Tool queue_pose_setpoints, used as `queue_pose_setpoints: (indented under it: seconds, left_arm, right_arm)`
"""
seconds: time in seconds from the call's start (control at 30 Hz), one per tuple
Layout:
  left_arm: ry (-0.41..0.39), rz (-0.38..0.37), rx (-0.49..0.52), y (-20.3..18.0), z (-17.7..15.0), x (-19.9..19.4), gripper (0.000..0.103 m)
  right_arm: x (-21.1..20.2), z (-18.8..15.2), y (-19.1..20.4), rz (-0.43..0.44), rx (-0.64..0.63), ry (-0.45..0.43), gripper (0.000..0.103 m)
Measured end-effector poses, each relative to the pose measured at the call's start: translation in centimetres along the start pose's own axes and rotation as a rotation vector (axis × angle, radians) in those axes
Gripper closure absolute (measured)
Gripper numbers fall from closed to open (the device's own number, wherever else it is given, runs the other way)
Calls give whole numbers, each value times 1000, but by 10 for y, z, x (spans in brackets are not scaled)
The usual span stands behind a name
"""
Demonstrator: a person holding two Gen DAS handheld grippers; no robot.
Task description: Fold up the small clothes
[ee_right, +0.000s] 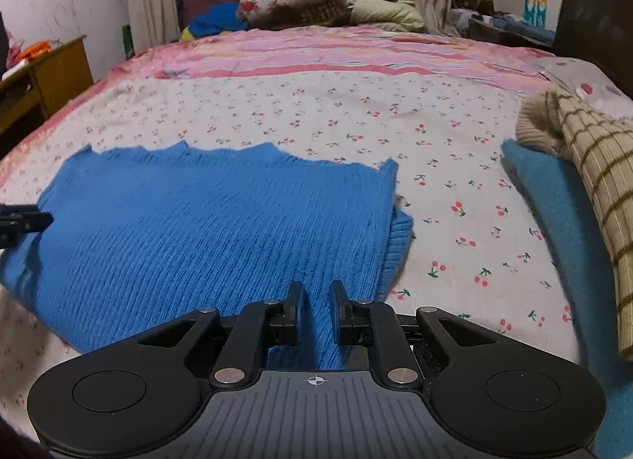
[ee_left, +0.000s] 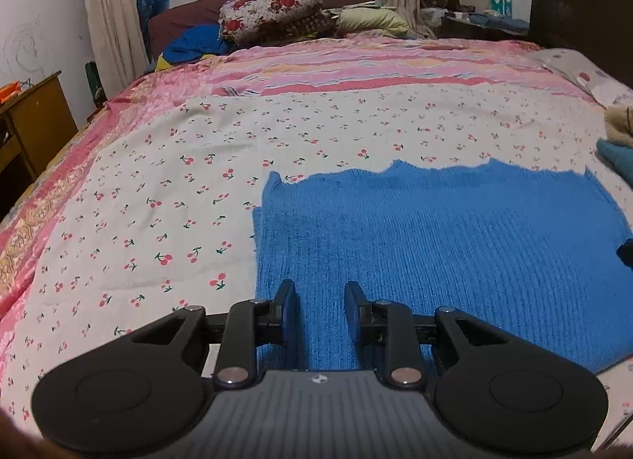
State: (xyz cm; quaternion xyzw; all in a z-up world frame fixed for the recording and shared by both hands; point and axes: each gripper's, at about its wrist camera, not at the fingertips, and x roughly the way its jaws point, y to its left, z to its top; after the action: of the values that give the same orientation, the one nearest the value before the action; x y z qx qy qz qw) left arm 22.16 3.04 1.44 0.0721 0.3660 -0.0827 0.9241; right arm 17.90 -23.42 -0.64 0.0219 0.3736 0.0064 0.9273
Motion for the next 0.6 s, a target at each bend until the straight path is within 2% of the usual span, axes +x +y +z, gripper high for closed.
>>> queue_pose_setpoints:
  seconds: [0.17,0.33,0.53,0.6]
  left_arm:
    - [20,15,18,4,-2,-2,69]
    - [33,39,34,0,-4,-2,69]
    - [46,42,45,-1,-7,-5,69]
    - [52,47,50,-2,-8,-5,69]
  right_arm:
    - [-16,1,-1,15,24,-38,88]
    - [-9,-5,5,-7,-25,-4,87]
    - [-24,-2,0,-3,9,-39,85]
    - [-19,-4,0,-19,0,-13,83]
